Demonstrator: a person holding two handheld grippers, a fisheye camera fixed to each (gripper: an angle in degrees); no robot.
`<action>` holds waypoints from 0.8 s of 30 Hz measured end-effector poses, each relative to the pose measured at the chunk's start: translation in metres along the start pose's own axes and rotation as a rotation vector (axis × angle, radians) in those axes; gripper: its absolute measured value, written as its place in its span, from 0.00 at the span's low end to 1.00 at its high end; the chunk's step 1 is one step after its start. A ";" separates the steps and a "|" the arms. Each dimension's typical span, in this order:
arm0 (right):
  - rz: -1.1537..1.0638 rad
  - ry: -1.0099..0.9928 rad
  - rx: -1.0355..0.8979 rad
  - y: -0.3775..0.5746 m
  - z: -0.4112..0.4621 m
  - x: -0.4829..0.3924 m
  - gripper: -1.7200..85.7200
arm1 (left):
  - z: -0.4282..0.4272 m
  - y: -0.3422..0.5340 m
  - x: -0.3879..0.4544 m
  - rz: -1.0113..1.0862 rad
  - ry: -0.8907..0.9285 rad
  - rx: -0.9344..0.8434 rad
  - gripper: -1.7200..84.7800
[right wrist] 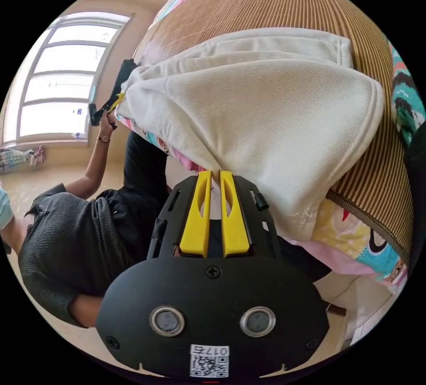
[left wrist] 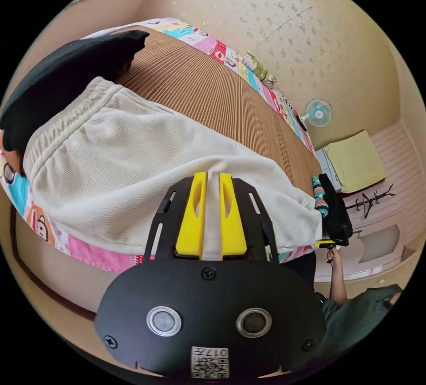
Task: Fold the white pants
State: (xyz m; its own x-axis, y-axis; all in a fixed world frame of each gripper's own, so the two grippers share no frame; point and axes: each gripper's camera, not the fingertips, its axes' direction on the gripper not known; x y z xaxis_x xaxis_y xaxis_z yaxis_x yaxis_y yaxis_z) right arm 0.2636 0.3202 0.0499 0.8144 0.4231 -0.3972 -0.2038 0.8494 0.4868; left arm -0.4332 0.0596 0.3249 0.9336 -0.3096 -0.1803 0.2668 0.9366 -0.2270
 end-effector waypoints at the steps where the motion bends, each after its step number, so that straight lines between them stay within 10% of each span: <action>1: 0.009 -0.029 0.101 0.016 -0.021 -0.001 0.07 | -0.008 0.008 0.006 0.007 -0.011 0.028 0.12; 6: 0.144 0.105 0.479 0.061 -0.087 0.010 0.11 | -0.006 0.074 0.085 0.267 0.007 -0.029 0.15; 12: 0.269 0.284 0.370 -0.019 -0.073 0.055 0.17 | 0.108 0.104 0.109 0.298 -0.201 -0.464 0.08; 24: 0.232 0.532 0.469 -0.076 -0.114 0.018 0.09 | 0.036 0.130 0.115 0.238 -0.128 -0.288 0.06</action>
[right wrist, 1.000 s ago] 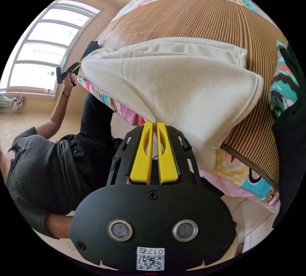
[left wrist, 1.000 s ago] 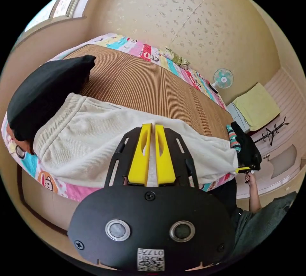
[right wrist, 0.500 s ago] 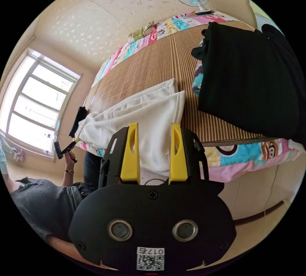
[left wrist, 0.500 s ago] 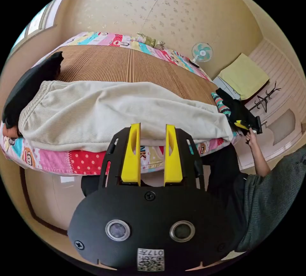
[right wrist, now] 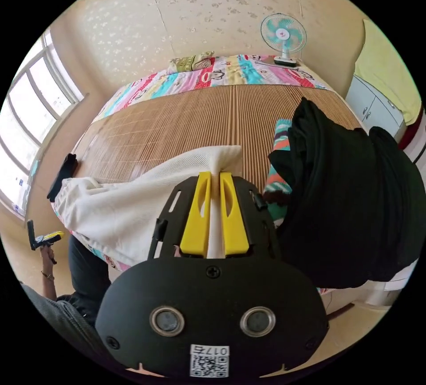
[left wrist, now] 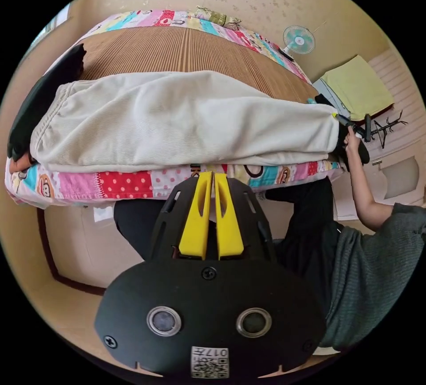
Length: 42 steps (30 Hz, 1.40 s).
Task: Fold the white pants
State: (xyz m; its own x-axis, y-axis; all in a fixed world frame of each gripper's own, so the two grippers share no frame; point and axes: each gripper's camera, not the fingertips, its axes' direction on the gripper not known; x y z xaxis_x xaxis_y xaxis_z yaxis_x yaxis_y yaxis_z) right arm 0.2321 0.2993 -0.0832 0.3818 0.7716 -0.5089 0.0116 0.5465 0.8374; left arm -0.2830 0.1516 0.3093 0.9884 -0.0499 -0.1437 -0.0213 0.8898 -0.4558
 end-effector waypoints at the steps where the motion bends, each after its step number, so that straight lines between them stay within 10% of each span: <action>1: 0.079 -0.038 -0.164 -0.005 0.030 0.017 0.11 | -0.001 0.000 0.003 -0.014 0.006 0.026 0.08; 8: 0.063 -0.327 0.160 0.085 -0.038 0.021 0.13 | 0.028 -0.103 0.105 0.287 0.207 0.009 0.12; 17: -0.332 -0.114 -0.102 0.160 0.044 -0.074 0.11 | 0.203 -0.247 0.176 0.546 -0.021 -0.407 0.12; 24: -0.359 -0.255 -0.164 0.150 0.007 -0.050 0.04 | 0.124 -0.278 0.120 0.390 0.288 -0.108 0.08; 30: -0.149 -0.424 -0.301 0.159 0.062 -0.017 0.03 | 0.071 -0.234 0.072 0.245 0.181 0.129 0.11; 35: -0.159 -0.088 -0.284 0.176 0.034 -0.031 0.03 | -0.010 -0.125 0.035 0.178 0.173 0.349 0.11; 39: -0.157 -0.157 -0.117 0.177 0.033 -0.044 0.03 | 0.046 -0.074 -0.002 0.092 0.098 -0.115 0.04; 42: -0.072 -0.039 -0.417 0.162 0.091 -0.047 0.03 | -0.019 -0.045 -0.047 0.061 0.138 0.096 0.02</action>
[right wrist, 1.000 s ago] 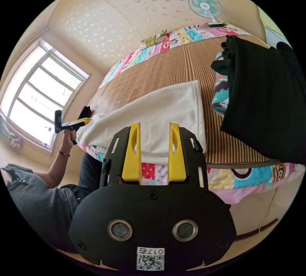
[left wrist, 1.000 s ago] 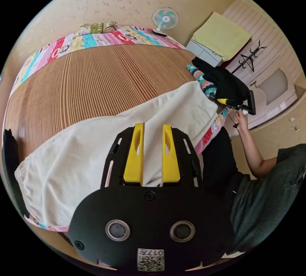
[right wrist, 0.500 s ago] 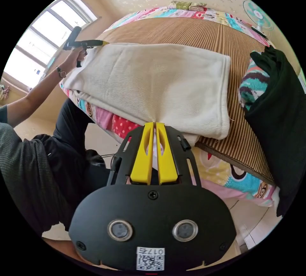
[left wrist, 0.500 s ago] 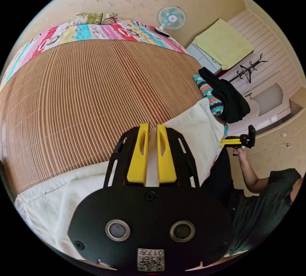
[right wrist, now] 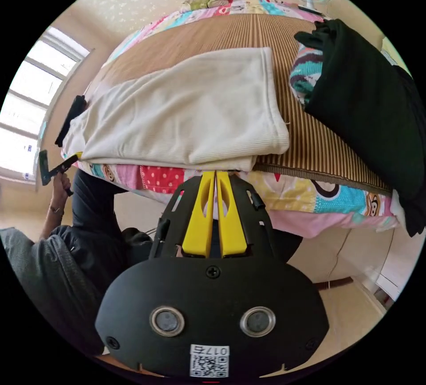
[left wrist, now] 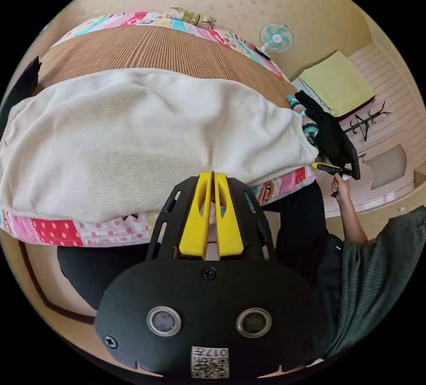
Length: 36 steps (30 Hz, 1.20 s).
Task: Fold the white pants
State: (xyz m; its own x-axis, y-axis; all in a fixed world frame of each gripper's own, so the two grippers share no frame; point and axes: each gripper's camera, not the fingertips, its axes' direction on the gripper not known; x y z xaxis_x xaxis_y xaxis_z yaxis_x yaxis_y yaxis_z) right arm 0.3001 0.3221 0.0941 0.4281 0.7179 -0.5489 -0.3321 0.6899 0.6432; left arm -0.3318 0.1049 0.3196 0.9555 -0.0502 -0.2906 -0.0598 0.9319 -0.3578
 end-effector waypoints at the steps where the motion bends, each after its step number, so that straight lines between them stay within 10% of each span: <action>1: 0.001 0.023 -0.018 -0.006 0.007 -0.004 0.02 | -0.018 0.004 -0.011 -0.041 -0.040 0.049 0.02; 8: 0.016 0.164 -0.063 -0.019 0.020 -0.030 0.02 | -0.184 0.053 -0.219 -0.710 -0.228 0.539 0.20; 17: 0.080 0.120 -0.017 -0.009 0.018 -0.041 0.02 | -0.179 0.030 -0.333 -1.011 0.014 0.365 0.12; 20: 0.090 0.108 0.012 -0.002 0.010 -0.037 0.02 | -0.222 0.017 -0.282 -0.761 0.234 0.652 0.06; 25: 0.117 -0.043 0.105 0.007 -0.008 -0.024 0.02 | -0.264 -0.058 -0.079 -0.065 0.059 0.690 0.06; 29: 0.150 -0.256 0.210 0.017 -0.015 -0.010 0.03 | -0.182 -0.083 0.059 0.257 0.354 0.521 0.08; 33: 0.213 -0.427 0.268 0.029 -0.008 0.007 0.03 | -0.021 -0.077 0.123 0.264 0.552 -0.023 0.13; 36: 0.147 -0.528 0.302 0.034 -0.006 -0.007 0.03 | -0.010 -0.047 0.112 0.225 0.627 0.052 0.13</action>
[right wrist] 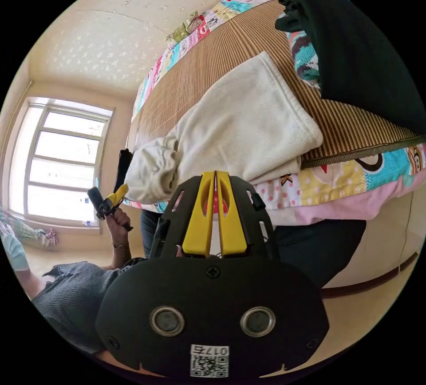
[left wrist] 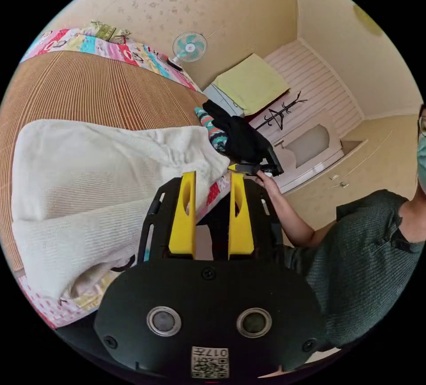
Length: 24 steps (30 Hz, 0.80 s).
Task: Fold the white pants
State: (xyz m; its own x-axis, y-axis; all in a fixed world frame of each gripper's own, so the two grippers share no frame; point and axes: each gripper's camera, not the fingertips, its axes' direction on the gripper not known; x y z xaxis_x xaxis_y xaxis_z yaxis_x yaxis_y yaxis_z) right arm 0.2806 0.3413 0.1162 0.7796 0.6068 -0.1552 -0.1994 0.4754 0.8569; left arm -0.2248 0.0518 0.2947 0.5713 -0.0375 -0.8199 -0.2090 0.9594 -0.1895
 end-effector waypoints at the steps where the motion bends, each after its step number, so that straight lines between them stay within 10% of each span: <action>1: -0.049 -0.041 0.005 0.003 0.005 -0.012 0.03 | -0.010 0.004 0.001 0.006 -0.027 0.039 0.12; 8: -0.331 -0.116 -0.100 -0.006 0.079 -0.094 0.08 | -0.118 0.059 -0.061 -0.359 -0.642 0.253 0.20; 14: -0.145 -0.084 -0.302 -0.078 0.180 -0.085 0.15 | -0.109 0.112 -0.158 -0.623 -0.243 0.112 0.19; 24: -0.615 0.173 0.005 -0.062 0.107 -0.195 0.06 | -0.115 0.154 -0.130 -0.517 -0.323 0.253 0.21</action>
State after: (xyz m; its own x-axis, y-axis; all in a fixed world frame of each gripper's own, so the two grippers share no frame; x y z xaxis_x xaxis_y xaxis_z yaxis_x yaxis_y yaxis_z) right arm 0.2047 0.1250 0.1458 0.6438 0.3184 -0.6958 0.2570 0.7664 0.5886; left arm -0.4226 0.1717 0.3094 0.7659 -0.4629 -0.4463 0.3265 0.8779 -0.3502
